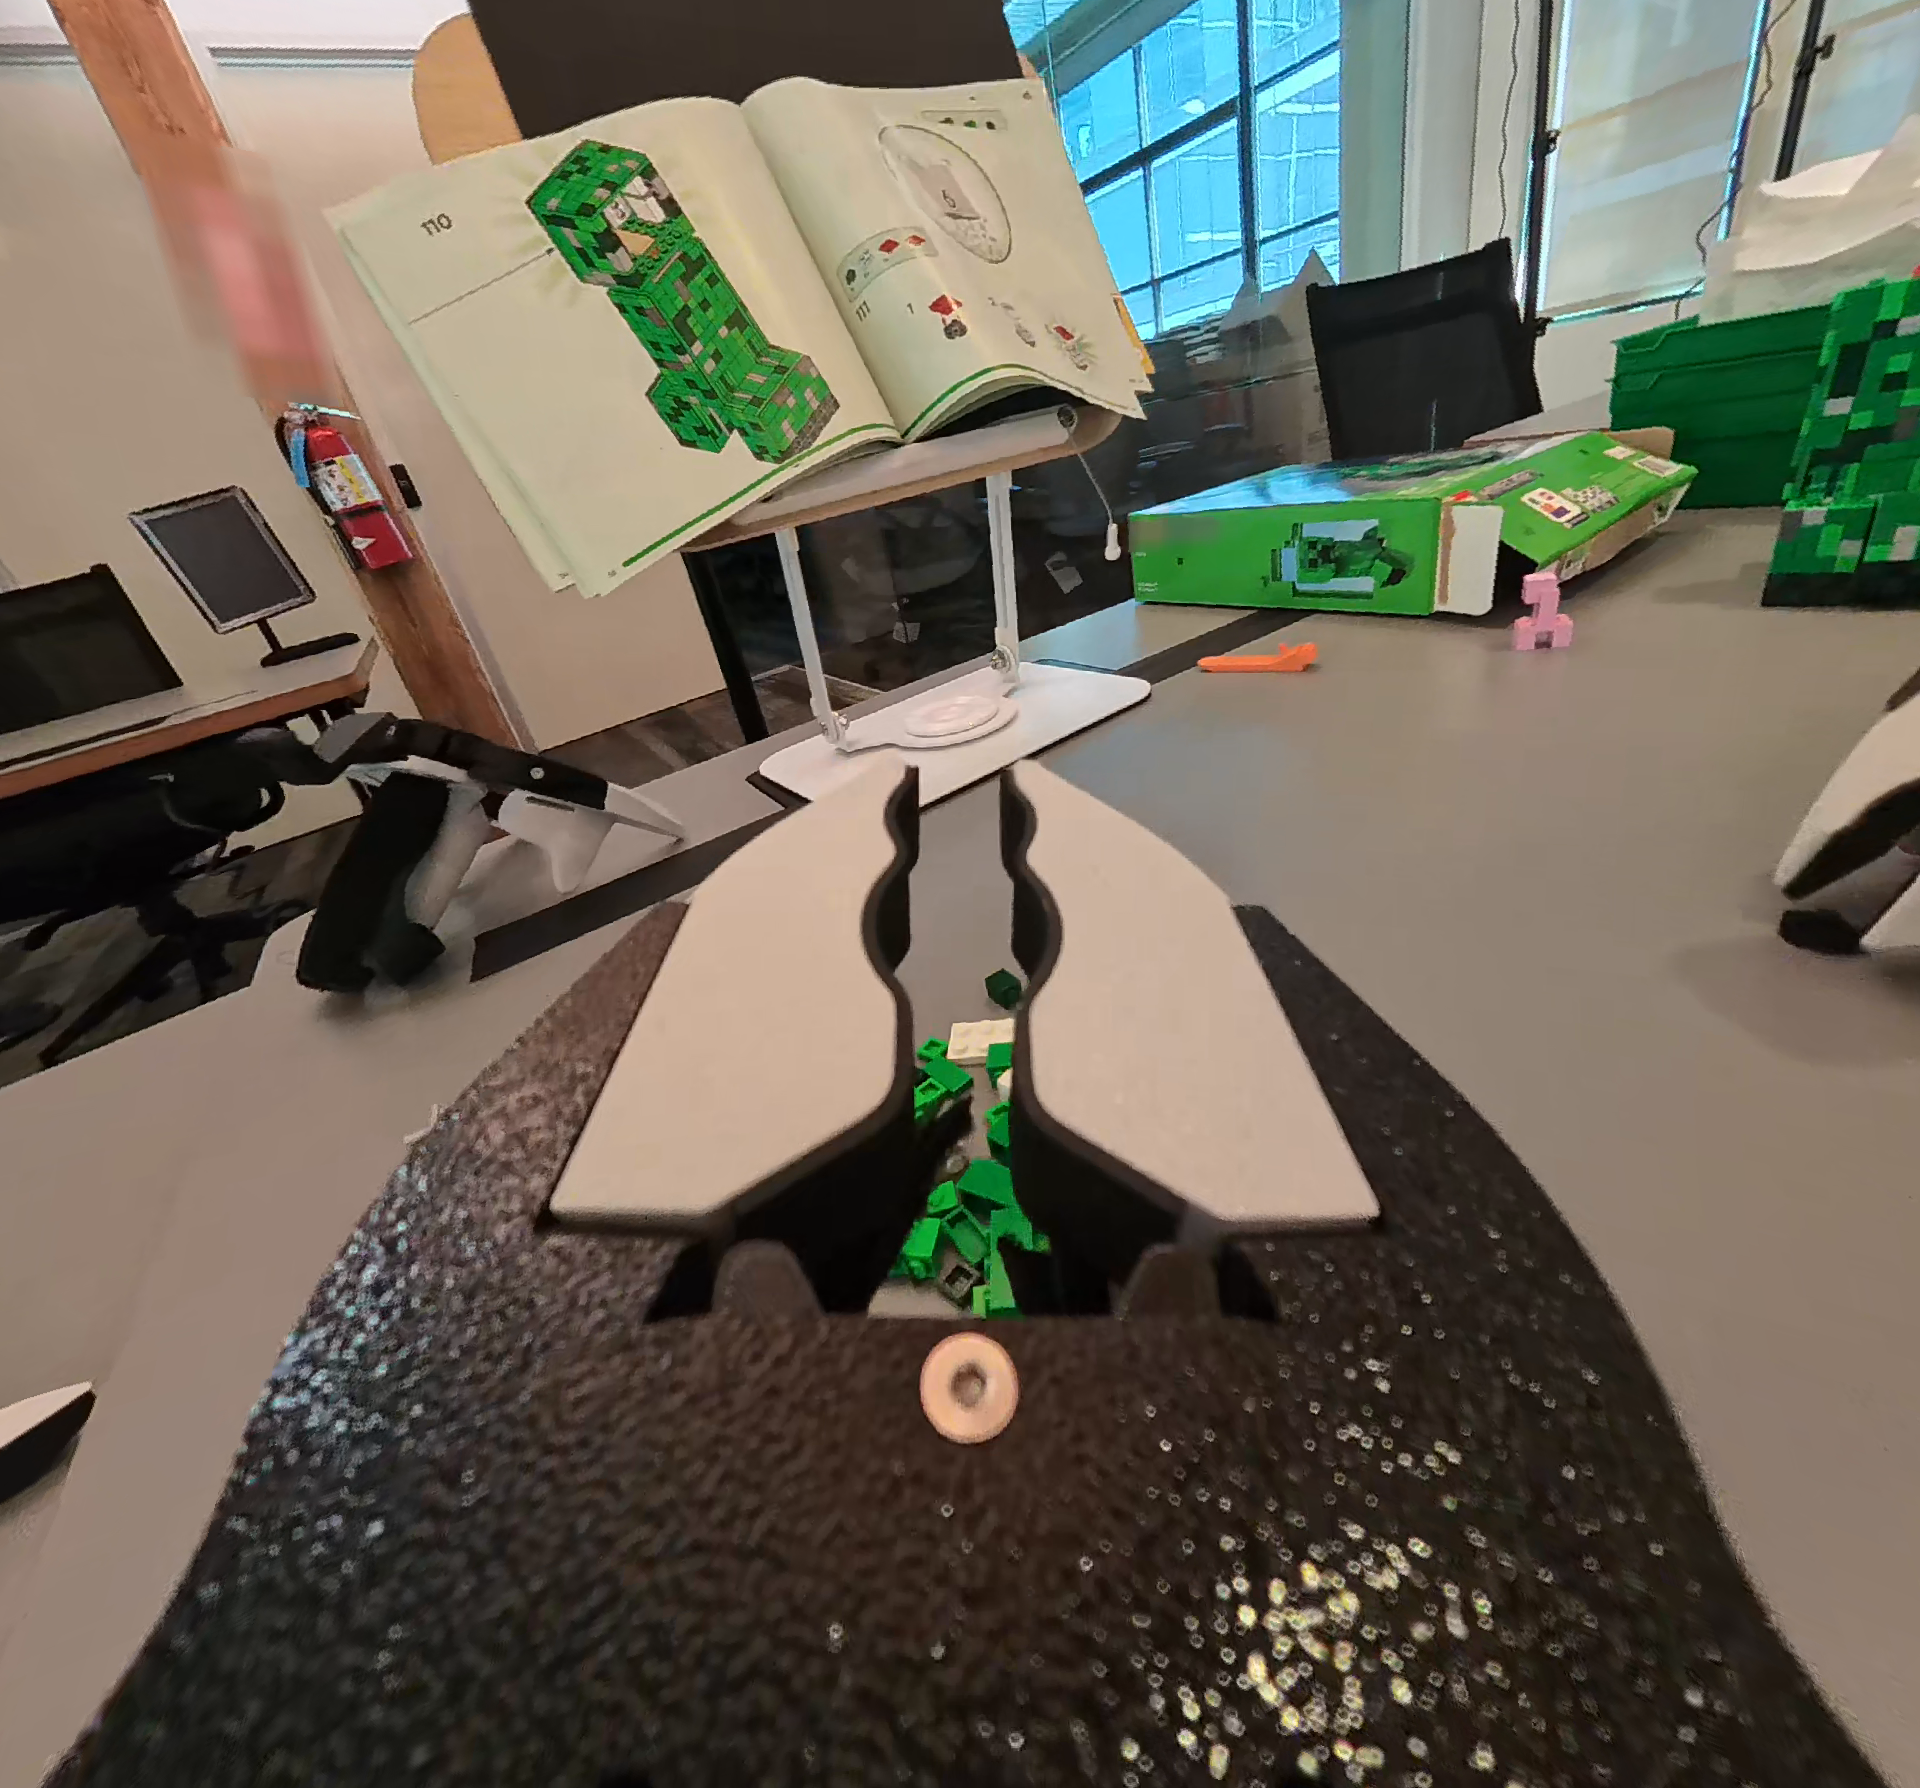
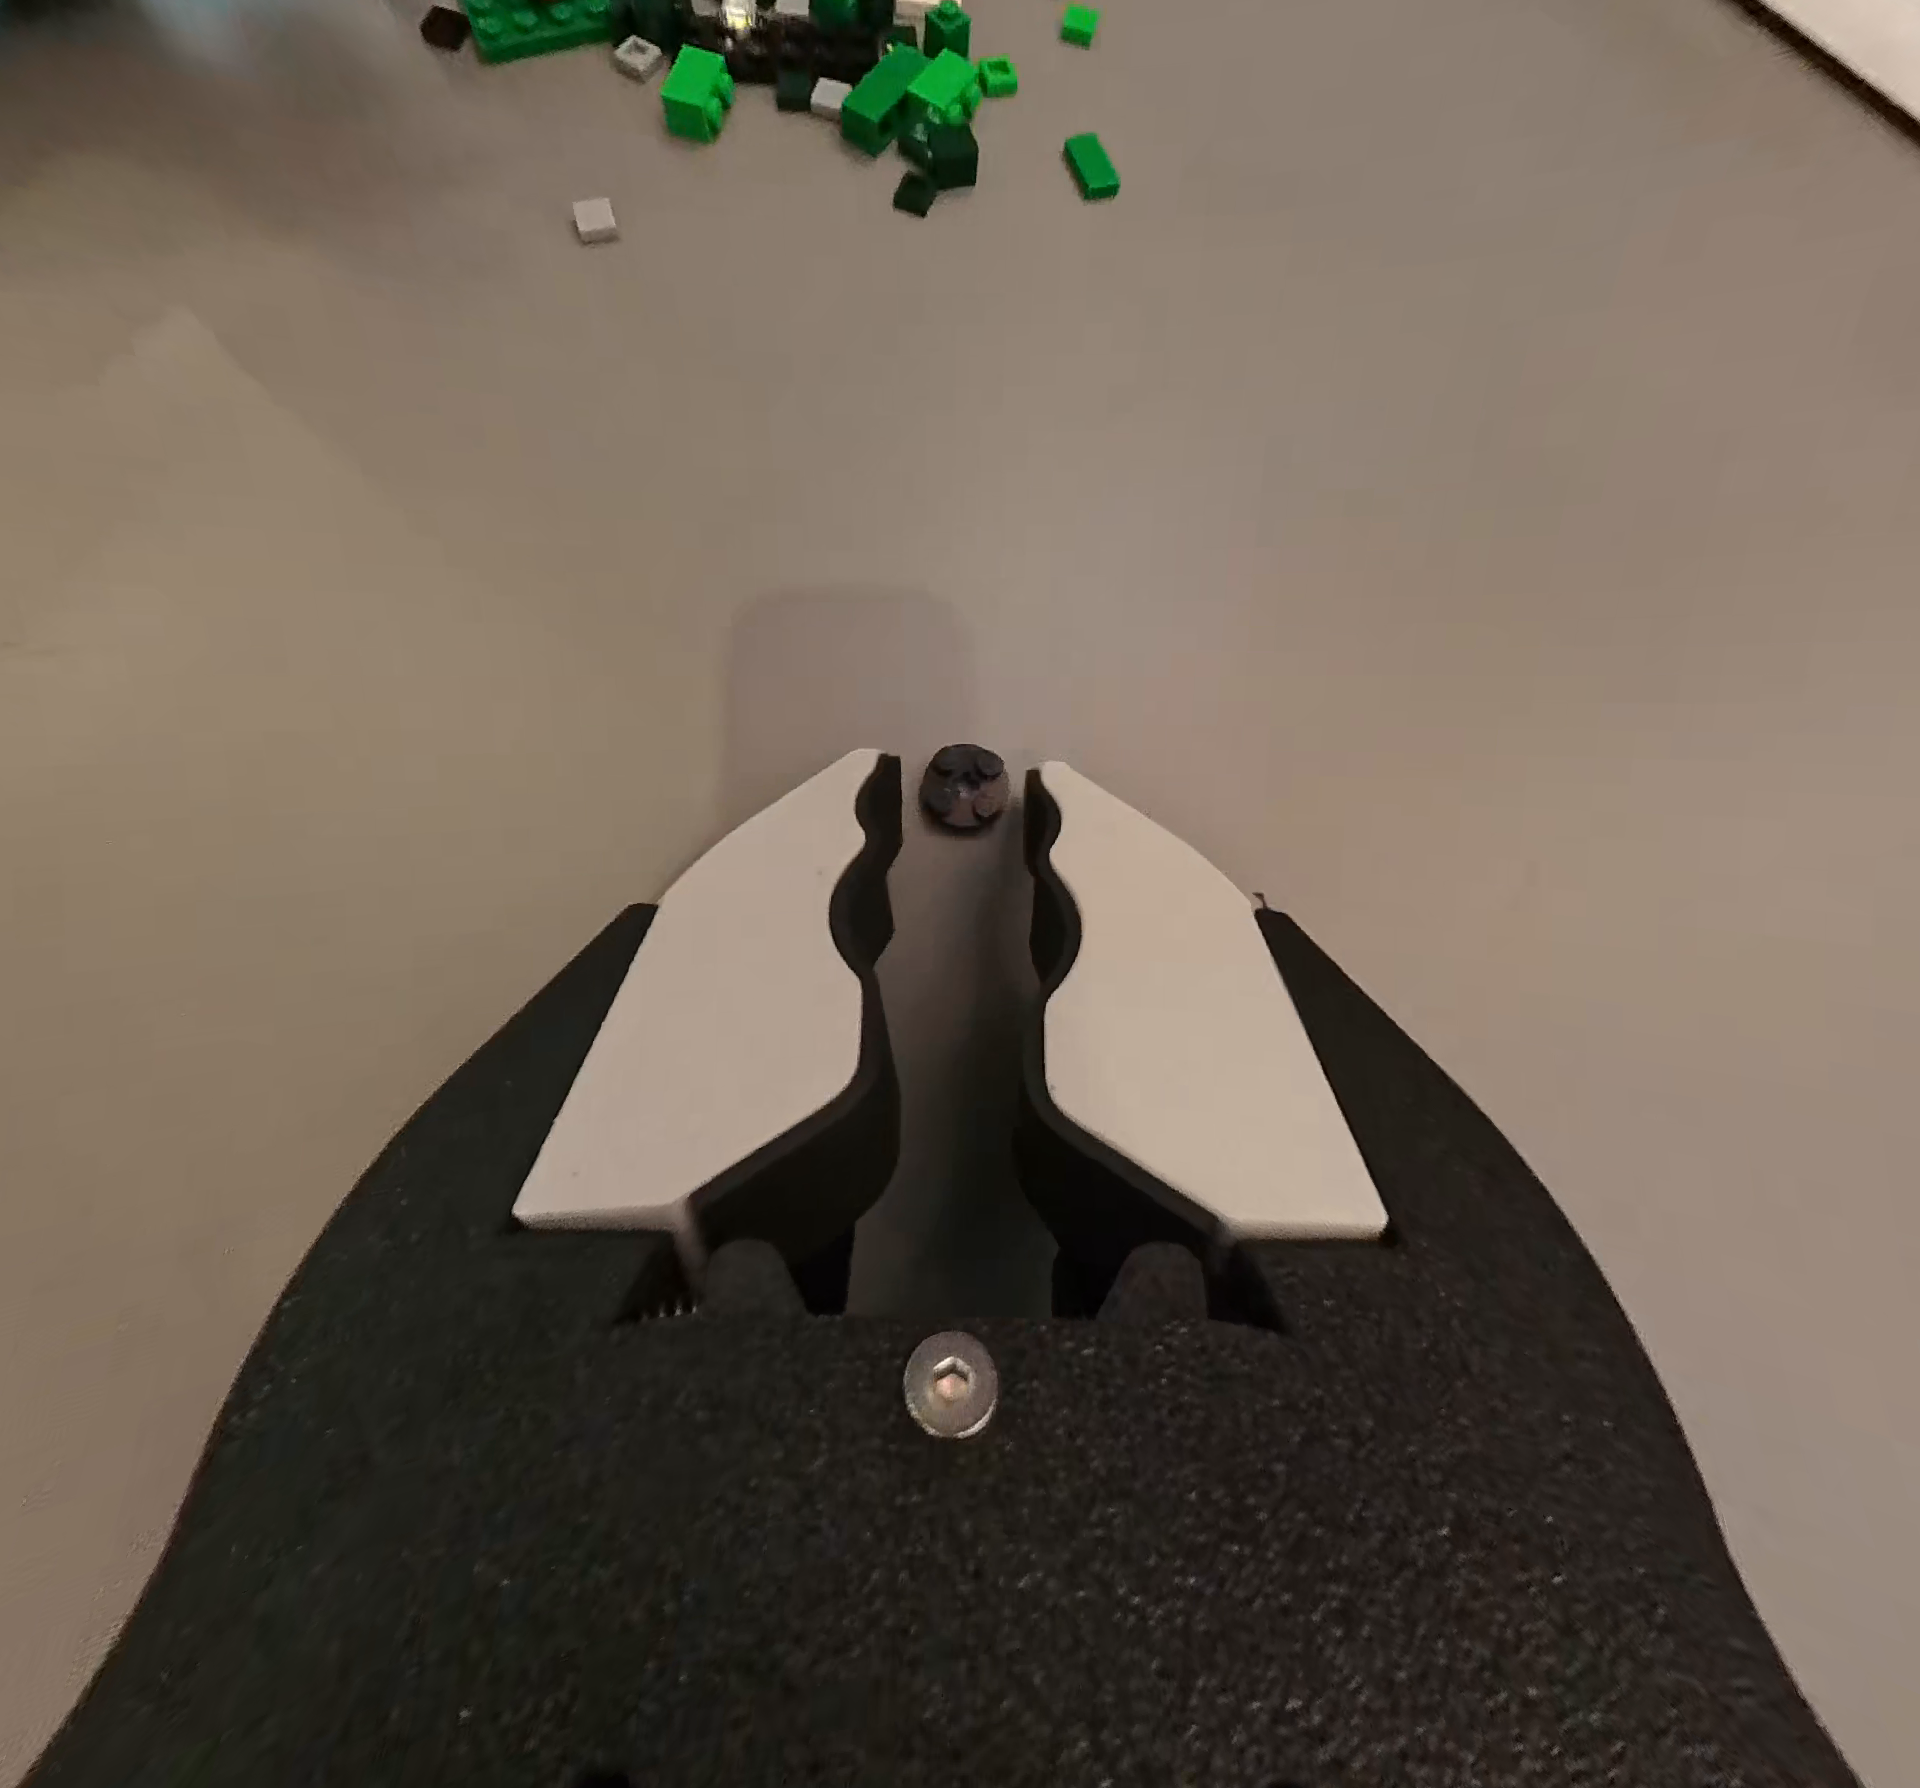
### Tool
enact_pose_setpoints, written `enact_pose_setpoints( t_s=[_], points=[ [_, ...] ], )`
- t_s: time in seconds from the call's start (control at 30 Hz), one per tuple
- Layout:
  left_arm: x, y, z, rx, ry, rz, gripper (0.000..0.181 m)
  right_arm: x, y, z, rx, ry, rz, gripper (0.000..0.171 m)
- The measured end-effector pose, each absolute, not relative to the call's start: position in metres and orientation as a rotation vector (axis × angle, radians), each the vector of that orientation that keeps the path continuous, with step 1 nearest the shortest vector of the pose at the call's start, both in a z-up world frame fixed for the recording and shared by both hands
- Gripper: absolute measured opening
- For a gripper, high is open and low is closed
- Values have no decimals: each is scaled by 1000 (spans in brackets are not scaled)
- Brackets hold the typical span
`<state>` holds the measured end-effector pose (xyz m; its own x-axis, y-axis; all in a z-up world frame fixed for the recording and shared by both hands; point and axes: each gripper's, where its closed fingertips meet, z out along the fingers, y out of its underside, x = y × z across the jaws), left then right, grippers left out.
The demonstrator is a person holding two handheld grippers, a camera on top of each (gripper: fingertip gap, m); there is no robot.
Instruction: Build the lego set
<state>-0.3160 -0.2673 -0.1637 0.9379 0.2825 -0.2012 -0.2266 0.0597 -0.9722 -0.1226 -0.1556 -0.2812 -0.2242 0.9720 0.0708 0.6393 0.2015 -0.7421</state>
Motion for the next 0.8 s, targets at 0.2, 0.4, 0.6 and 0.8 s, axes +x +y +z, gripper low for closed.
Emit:
enact_pose_setpoints(
  t_s=[0.2, 0.4, 0.6, 0.8],
  points=[
    [-312, -270, -158, -1431, -6, 448, 6, -122, -156, -283, -1524, -1947, 820, 12],
    [-310, -268, -160, -1442, 14, 457, 5, -124, -151, -284, -1437, -2051, 822, 1],
    [-309, -267, -160, -1444, 23, 458, 5, -129, -154, -284, -1182, -2333, 863, 0],
    [-308, -266, -162, -1453, 37, 467, 5, -137, -159, -285, -925, -2558, 869, 0]
  ],
)
